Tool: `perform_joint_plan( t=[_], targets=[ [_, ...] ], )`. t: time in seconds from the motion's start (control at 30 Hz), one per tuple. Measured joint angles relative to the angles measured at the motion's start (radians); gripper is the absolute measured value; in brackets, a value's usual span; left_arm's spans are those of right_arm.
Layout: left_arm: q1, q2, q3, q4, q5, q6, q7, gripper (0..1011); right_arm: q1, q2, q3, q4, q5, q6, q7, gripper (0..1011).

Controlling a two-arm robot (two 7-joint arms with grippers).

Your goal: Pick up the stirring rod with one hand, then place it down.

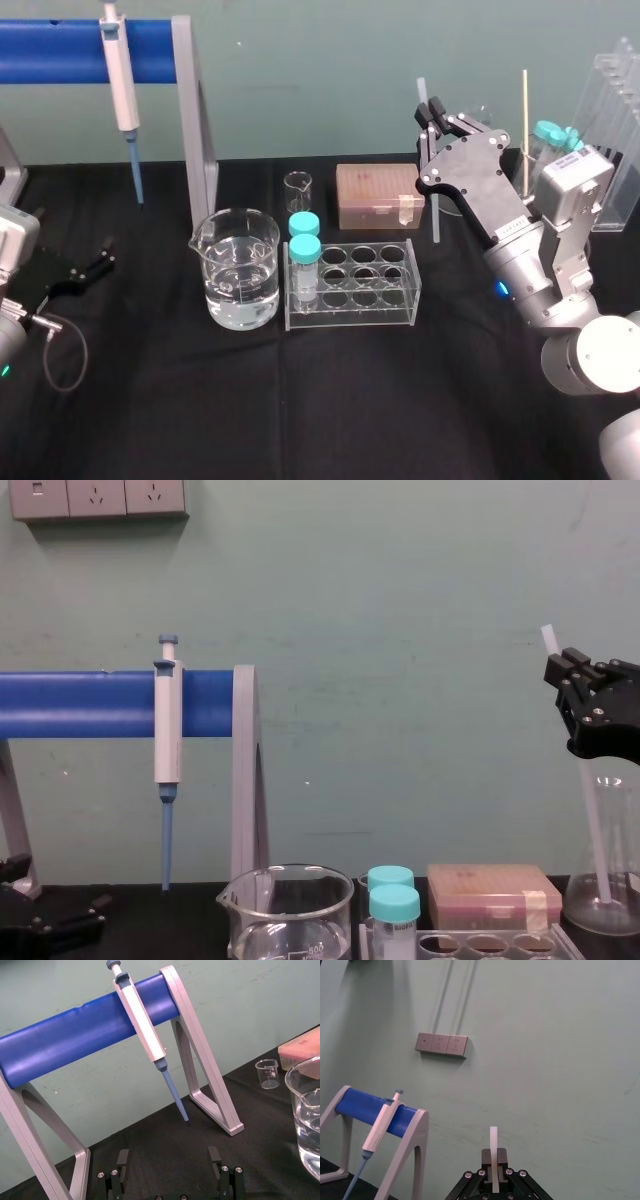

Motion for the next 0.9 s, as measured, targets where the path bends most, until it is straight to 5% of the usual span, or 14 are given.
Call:
perform_joint_plan(
  t=[0.37,0.9],
  targets=[
    [0.000,0.000,0.000,0.000,0.000,0.000,0.000,1000,0.013,-0.001,0.000,0.021,0.018,-0.017,0.049,66],
    [0.000,0.000,0.000,0.000,0.000,0.000,0.000,1000,0.105,-0.001,-0.019,0.174,0.058,-0.091,0.162,66]
  ],
)
